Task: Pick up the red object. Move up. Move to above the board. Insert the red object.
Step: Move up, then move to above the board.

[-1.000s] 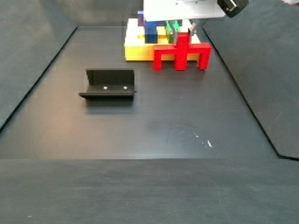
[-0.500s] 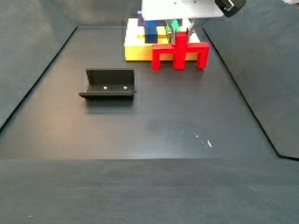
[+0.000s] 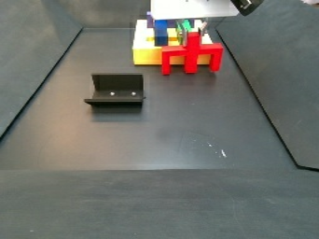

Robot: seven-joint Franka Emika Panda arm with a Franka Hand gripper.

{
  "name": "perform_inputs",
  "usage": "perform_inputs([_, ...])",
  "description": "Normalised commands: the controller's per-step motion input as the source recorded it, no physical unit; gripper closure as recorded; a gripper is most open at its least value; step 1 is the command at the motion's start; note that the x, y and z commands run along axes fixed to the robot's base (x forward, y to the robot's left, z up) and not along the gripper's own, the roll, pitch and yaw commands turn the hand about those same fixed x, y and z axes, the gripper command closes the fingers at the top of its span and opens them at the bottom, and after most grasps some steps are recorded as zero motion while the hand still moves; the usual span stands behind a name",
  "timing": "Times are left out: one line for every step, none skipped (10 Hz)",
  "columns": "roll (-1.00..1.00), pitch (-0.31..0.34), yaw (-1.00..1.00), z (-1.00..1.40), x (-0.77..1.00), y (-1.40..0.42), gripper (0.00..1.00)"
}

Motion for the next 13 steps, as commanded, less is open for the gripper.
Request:
perform_inputs([0.00, 0.000, 0.00, 0.83, 0.00, 0.00, 1.00])
perform_inputs([-0.01, 0.024, -0.01, 0.78, 0.01, -0.05, 1.00])
perform_inputs([-0.01, 0.066, -0.01, 0.63, -0.01, -0.05, 1.00])
perform_inputs([-0.04, 0.063, 0.00, 0.26, 0.03, -0.02, 1.00])
perform_inputs([0.00, 0.000, 0.00, 1.40, 0.00, 0.00, 1.00])
perform_inputs([0.00, 0.028, 0.00, 1.40, -0.03, 0.01, 1.00])
perform_inputs([-0.01, 0.028, 0.00, 1.40, -0.06, 0.01, 1.00])
perform_inputs([-0.05, 0.011, 0.00, 1.40, 0.00, 0.00, 1.00])
perform_inputs([-0.06, 0.065, 0.00, 0.90, 0.04, 0.00, 1.00])
perform_inputs([-0.05, 0.086, -0.01, 0.52, 0.04, 0.00, 1.00])
perform_inputs([-0.05, 0.075, -0.01, 0.28, 0.05, 0.01, 1.00])
perform_inputs([-0.05, 0.066, 0.00, 0.19, 0.03, 0.00, 1.00])
perform_inputs([0.04, 0.165, -0.33, 0.45, 0.60, -1.40, 1.00])
